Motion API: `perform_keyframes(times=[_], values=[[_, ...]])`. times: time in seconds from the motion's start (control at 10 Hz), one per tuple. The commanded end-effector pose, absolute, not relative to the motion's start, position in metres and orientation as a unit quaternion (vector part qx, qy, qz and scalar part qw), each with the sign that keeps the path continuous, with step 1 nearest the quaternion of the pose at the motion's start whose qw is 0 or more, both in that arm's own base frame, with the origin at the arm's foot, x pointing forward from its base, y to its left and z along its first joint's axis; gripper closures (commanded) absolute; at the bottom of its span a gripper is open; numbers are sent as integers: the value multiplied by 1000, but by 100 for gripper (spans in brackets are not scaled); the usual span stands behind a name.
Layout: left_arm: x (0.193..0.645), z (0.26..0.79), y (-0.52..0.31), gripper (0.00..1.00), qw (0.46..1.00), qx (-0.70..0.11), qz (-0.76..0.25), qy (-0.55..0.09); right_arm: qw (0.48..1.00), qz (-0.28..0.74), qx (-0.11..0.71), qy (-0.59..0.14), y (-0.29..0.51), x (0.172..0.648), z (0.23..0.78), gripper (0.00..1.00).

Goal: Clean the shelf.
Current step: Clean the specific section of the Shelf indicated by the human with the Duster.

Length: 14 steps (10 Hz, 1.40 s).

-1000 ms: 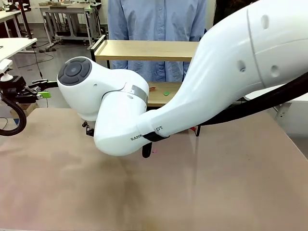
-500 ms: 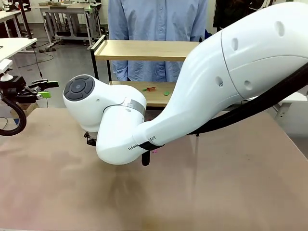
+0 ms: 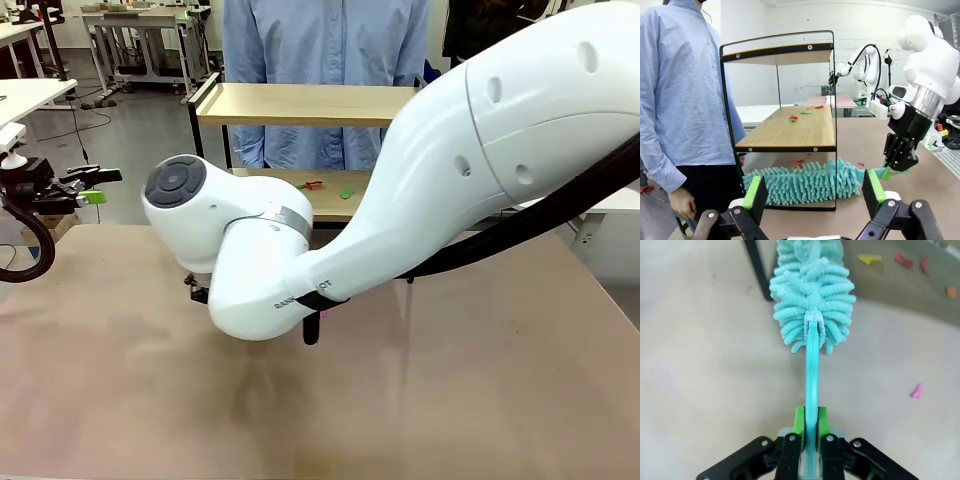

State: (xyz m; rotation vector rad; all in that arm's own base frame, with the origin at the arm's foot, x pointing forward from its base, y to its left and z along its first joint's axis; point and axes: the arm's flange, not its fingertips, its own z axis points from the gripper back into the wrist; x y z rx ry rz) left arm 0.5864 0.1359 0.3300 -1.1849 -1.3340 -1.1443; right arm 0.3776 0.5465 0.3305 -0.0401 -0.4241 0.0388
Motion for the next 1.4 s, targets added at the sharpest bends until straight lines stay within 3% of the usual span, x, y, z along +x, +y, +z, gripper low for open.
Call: perform_keyframes(times=[0.0,0.7,0.9,1.0,1.3], values=[[584,334,135,0,488,-488,-472,-549,982,-7,-12,-191,484,364,333,87],[584,334,135,0,488,-488,-472,-549,976,-88,-37,-194,296,326,344,87],[584,334,135,0,488,-488,-472,-549,965,-68,-17,-251,299,320,357,87],[584,334,135,0,488,-488,-472,-549,974,-96,-53,-201,292,329,335,87],[584,334,135,0,488,-488,-472,-549,971,-93,-50,-216,290,323,342,87]])
